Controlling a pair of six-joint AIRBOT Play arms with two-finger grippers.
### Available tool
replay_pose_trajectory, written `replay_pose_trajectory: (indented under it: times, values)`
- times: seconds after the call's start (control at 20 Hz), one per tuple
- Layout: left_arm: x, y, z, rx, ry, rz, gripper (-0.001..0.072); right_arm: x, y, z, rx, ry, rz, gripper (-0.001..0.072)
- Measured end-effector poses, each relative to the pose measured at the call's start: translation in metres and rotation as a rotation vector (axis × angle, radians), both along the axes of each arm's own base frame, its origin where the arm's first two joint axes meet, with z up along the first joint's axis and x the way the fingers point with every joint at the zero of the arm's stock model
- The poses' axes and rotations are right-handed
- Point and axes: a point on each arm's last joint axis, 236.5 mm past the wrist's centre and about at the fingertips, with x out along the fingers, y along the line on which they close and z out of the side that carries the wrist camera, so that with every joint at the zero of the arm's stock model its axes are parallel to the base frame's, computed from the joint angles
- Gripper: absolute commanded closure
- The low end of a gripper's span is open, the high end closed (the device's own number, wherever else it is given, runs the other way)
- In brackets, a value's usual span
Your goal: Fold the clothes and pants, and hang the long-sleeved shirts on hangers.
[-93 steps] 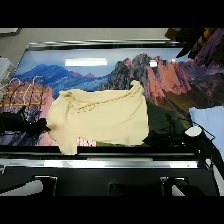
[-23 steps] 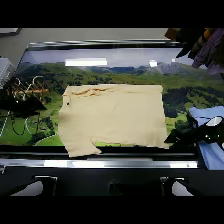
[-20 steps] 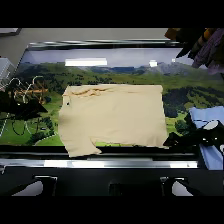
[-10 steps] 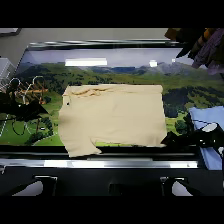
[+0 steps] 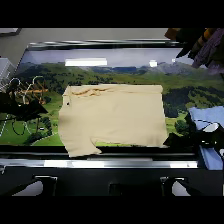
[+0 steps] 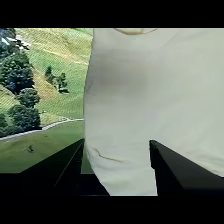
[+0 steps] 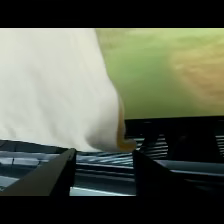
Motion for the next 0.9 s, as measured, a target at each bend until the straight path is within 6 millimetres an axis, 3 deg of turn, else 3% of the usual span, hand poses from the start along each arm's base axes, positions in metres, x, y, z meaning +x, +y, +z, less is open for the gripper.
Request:
replay_pose_trajectory:
  times: [0.35, 0.45, 0.55, 0.9]
  values:
    - [0.000, 0.000, 0.000, 0.001, -0.002, 0.001, 0.0226, 0.013, 0.004, 0.000, 0.019, -0.036, -0.046, 0.0343]
    - [0.000, 0.001, -0.001, 0.001, -0.002, -0.003, 0.0226, 0.012, 0.006, -0.002, 0.031, -0.024, -0.049, 0.0443]
    - [-0.004, 0.000, -0.004, -0.003, 0.008, -0.006, 0.0226, 0.010, 0.008, -0.004, 0.042, -0.016, -0.044, 0.0665]
    - [-0.039, 0.001, -0.039, -0.050, 0.096, 0.044, 0.0227, 0.013, 0.018, 0.000, 0.091, -0.035, -0.028, 0.0681]
